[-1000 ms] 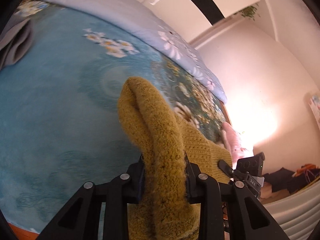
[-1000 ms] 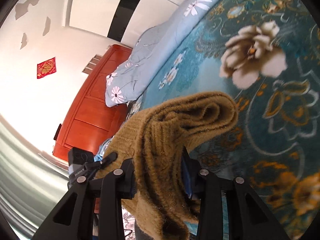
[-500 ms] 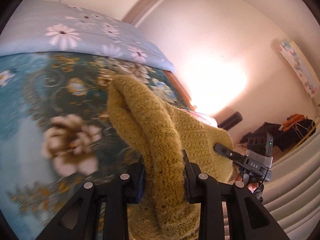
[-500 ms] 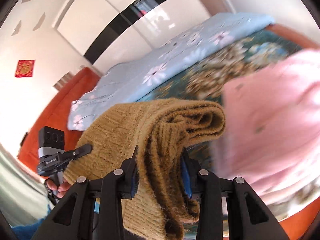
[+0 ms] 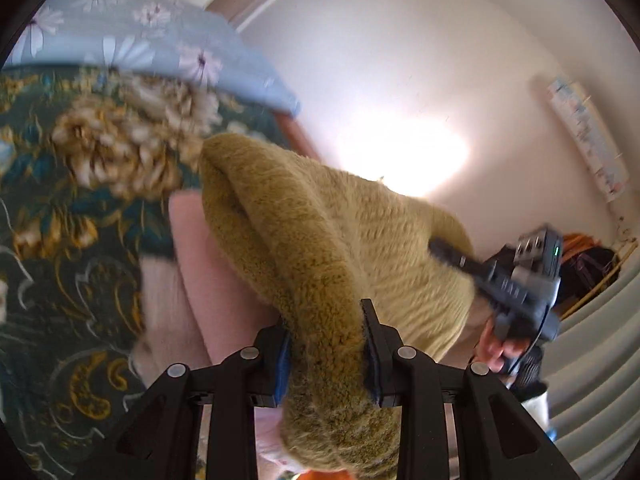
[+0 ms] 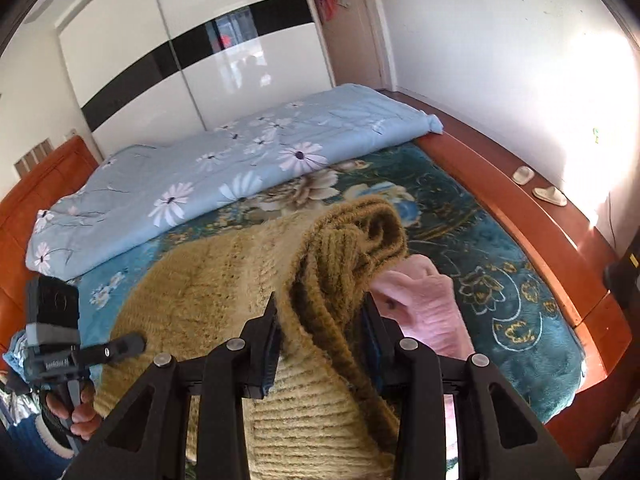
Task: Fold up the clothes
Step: 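Lower the folded vest onto the pink clothes stack with both grippers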
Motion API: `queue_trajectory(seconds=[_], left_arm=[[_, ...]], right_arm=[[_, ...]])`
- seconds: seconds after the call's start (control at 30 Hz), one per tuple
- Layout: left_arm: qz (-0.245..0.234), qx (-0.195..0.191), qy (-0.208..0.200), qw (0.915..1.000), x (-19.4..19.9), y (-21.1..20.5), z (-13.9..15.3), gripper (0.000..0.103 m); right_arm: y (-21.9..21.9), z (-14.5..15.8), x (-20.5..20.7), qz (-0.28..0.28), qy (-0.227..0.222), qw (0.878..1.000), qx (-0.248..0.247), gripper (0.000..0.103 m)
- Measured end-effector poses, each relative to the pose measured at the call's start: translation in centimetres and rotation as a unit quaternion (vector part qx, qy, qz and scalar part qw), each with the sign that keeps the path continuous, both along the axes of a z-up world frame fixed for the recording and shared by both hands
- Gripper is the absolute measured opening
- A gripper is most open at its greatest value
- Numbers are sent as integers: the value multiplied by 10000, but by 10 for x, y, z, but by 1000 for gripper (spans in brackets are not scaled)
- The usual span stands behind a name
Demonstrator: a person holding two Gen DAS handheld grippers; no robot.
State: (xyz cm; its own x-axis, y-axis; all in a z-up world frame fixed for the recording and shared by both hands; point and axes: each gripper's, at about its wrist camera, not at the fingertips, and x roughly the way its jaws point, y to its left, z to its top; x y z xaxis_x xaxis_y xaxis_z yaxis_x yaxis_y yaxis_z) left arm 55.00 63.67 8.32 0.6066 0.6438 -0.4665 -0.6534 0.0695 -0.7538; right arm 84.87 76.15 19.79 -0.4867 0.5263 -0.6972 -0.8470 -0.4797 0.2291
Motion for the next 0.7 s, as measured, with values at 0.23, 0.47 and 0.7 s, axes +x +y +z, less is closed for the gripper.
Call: queue_trajectory(seconds=[0.23, 0.47, 0.7], left_arm=[[-123, -117, 329, 9993, -1, -9, -17, 34], [-269, 19, 1201, 9924, -1, -28, 24, 38], [-332, 692, 1976, 9773, 22, -41, 71, 51]], right_arm=[[14, -73, 38, -469, 493, 9962, -547, 45], [-12, -51, 39, -569, 40, 9982, -203, 57], [-53, -22, 44, -1216, -570, 9888, 659, 61]])
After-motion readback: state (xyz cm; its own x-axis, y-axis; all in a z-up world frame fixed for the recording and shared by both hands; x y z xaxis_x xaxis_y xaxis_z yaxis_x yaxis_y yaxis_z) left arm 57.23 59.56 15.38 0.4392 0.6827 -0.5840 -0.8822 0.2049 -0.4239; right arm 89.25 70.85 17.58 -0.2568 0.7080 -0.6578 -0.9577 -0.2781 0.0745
